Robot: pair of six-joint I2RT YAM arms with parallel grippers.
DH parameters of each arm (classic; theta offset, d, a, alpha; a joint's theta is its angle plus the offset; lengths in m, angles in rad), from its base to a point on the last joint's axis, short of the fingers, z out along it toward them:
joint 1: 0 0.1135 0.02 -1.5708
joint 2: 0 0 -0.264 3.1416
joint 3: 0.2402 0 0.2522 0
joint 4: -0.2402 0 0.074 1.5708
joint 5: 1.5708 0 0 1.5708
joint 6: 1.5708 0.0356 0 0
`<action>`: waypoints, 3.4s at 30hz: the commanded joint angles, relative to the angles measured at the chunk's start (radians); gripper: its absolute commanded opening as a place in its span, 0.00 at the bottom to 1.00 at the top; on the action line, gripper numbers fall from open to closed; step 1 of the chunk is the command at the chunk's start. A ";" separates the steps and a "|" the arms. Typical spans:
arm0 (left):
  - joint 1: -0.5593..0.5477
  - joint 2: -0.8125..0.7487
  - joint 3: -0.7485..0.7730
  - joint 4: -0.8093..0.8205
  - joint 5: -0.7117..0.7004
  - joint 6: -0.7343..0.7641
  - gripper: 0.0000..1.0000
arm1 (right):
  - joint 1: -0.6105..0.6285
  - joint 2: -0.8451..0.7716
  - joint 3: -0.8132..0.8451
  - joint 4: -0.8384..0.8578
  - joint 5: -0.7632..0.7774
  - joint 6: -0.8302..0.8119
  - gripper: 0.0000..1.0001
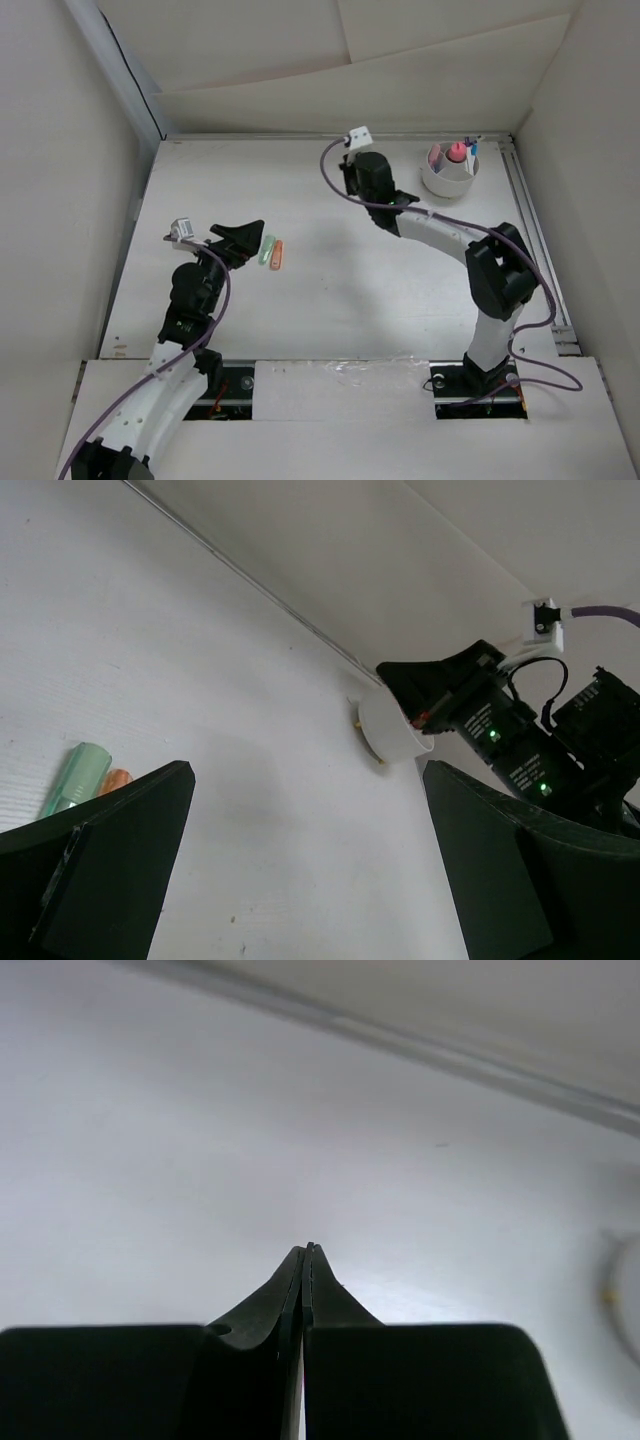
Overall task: Sort the stationery into containers
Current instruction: Place the pen in the storage box, then move the pen to the center of the board, then pick up the pen from the center of the board.
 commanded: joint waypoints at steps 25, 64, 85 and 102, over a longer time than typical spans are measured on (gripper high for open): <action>-0.001 -0.066 0.025 -0.034 -0.036 0.022 1.00 | 0.337 0.393 0.318 -0.246 -0.305 0.195 0.63; -0.001 -0.066 0.034 -0.032 -0.036 0.022 1.00 | 0.303 0.198 0.063 -0.335 -0.095 0.193 0.52; -0.001 -0.066 0.034 -0.032 -0.036 0.022 1.00 | 0.266 0.305 0.224 -0.449 -0.193 0.166 0.50; -0.001 -0.066 0.034 -0.032 -0.036 0.022 1.00 | 0.226 0.301 0.240 -0.458 -0.202 0.166 0.07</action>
